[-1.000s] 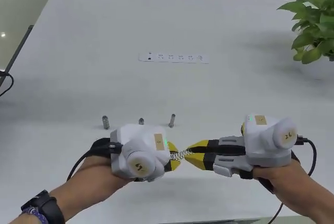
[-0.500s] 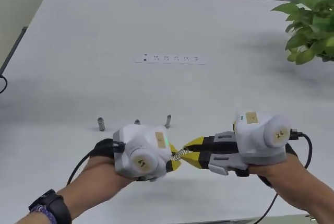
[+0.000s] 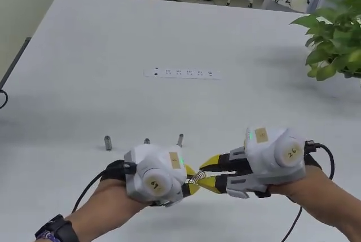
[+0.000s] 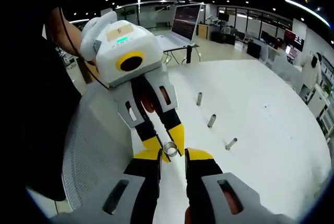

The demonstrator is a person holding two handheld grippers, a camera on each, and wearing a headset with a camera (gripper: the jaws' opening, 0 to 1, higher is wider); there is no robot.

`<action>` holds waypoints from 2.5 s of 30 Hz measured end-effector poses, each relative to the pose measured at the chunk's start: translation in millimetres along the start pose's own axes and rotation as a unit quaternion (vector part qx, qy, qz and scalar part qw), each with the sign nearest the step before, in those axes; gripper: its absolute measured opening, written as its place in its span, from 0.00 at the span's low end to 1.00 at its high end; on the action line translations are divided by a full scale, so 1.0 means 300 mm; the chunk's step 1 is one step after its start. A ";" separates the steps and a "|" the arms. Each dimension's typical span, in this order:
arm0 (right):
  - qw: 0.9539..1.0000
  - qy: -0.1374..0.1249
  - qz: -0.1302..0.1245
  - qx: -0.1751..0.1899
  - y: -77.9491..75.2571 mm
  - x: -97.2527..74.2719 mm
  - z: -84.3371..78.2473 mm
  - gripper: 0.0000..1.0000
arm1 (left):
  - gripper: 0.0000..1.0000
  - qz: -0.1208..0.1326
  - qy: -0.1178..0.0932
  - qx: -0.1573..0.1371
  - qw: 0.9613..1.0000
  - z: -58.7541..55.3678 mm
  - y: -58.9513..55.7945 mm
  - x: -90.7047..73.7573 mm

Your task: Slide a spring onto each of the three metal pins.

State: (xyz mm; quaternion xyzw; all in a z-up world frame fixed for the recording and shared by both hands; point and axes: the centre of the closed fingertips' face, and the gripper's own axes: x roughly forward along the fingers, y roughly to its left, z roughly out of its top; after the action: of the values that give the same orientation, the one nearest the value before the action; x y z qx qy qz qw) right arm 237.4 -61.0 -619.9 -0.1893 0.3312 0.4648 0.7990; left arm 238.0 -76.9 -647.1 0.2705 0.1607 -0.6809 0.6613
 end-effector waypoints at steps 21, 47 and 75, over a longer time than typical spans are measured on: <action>0.988 0.088 0.046 -0.121 0.042 0.025 -0.026 0.17 | 0.02 -0.022 0.012 0.024 0.999 -0.006 -0.045 0.014; 0.990 0.083 0.035 -0.112 0.010 0.017 -0.050 0.09 | 0.16 -0.012 0.000 -0.028 1.000 -0.039 -0.016 -0.006; 0.992 0.111 -0.009 -0.055 -0.195 0.027 -0.162 0.09 | 0.32 0.108 -0.004 -0.174 0.979 -0.250 0.149 -0.227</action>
State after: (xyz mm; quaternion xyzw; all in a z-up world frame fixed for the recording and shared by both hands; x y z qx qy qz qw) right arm 273.9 -114.7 -660.3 -0.2868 0.3903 0.4510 0.7497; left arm 292.3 18.5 -661.4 0.1645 0.2437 -0.5683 0.7685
